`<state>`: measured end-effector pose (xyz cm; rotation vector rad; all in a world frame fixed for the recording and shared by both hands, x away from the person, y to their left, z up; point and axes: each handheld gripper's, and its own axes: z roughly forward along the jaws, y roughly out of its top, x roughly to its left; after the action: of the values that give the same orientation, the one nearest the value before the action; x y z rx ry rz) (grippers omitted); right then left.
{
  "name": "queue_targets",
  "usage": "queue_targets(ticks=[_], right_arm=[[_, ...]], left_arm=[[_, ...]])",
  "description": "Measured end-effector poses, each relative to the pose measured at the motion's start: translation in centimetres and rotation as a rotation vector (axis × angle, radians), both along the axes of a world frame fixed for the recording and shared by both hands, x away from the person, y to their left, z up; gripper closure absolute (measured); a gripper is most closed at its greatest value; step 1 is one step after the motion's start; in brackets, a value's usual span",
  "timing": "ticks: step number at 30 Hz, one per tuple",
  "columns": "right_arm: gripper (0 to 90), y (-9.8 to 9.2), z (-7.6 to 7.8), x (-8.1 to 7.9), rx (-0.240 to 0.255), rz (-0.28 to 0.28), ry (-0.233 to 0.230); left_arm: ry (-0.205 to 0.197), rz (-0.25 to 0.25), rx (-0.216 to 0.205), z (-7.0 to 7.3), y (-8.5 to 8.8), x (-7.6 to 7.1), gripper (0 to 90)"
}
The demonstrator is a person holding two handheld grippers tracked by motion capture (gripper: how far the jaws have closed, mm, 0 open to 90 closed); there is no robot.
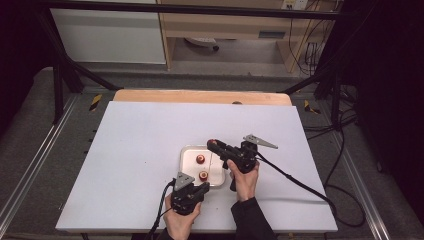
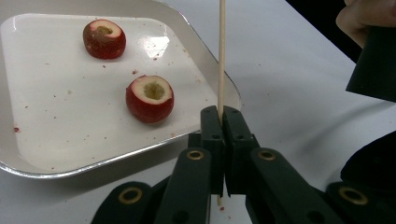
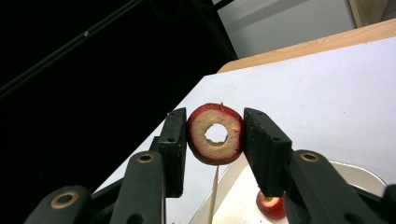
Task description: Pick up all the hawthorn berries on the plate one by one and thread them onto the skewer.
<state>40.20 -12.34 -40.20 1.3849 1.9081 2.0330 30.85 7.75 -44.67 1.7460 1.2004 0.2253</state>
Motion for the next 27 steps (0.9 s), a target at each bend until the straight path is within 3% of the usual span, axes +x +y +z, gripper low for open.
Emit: queue_targets(ticks=[12, 19, 27], right_arm=[[61.7, 0.1, -0.3, 0.0, -0.013, 0.008, 0.005], [61.7, 0.4, -0.7, -0.2, -0.028, 0.013, 0.008], [61.9, 0.6, -1.1, -0.6, -0.055, 0.047, 0.007]], left_arm=[[0.004, 0.0, -0.011, 0.0, 0.2, 0.1, 88.4], [0.028, 0.021, -0.056, 0.1, 0.3, 0.2, 88.4], [0.031, 0.035, -0.063, 0.3, 0.3, 0.5, 88.5]])
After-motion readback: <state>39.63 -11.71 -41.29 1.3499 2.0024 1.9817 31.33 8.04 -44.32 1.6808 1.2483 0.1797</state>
